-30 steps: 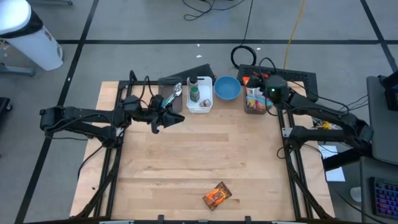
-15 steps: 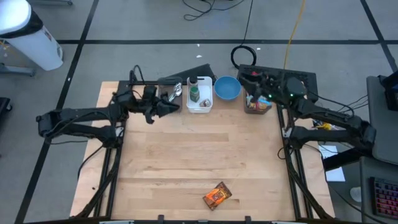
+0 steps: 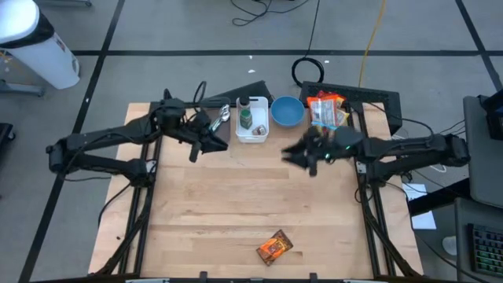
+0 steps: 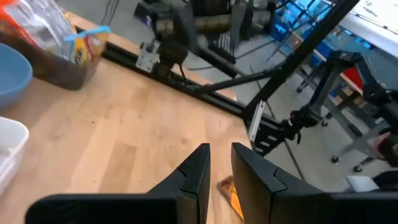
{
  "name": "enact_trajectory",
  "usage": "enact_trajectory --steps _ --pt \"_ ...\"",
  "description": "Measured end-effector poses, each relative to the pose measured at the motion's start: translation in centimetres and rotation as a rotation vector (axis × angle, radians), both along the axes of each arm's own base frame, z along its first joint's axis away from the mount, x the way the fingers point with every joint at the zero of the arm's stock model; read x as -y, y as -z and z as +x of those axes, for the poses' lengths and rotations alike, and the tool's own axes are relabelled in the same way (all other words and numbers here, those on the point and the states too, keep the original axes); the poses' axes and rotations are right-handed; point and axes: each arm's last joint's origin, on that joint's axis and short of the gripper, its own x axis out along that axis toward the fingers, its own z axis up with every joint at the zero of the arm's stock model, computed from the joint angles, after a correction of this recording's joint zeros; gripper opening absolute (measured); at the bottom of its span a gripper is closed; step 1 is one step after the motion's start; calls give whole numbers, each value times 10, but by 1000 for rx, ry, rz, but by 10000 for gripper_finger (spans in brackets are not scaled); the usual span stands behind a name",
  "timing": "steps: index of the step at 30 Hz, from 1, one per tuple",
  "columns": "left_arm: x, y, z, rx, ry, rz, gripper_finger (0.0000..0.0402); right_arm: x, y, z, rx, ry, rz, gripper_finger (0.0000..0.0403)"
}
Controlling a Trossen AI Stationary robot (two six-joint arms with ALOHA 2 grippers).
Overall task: Pick & Place Food Item
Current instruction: Put the brown seasoning bag into the white bin
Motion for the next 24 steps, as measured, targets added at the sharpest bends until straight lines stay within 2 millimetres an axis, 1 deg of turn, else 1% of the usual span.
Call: enact_trajectory --steps 4,8,12,16,19,21,23,24 --pt "8 -4 1 -12 25 -39 72 -22 28 11 -223 -149 85 201" --pt "20 -2 5 -44 47 -96 72 -42 52 14 -413 -308 146 201" --pt "34 1 11 -76 5 -117 72 -57 70 11 -465 -452 168 201" --pt "50 4 19 -105 -68 -176 72 -66 95 -1 -532 -565 242 201" --pt "63 6 24 -112 -94 -240 72 -71 116 -12 -521 -653 320 201" --pt "71 1 32 -57 -100 -278 72 -72 130 -21 -495 -650 362 201" --pt "78 4 35 -52 -109 -314 72 -72 142 -29 -467 -604 410 201" --pt "82 3 40 -21 -113 -334 72 -71 147 -33 -463 -575 435 201"
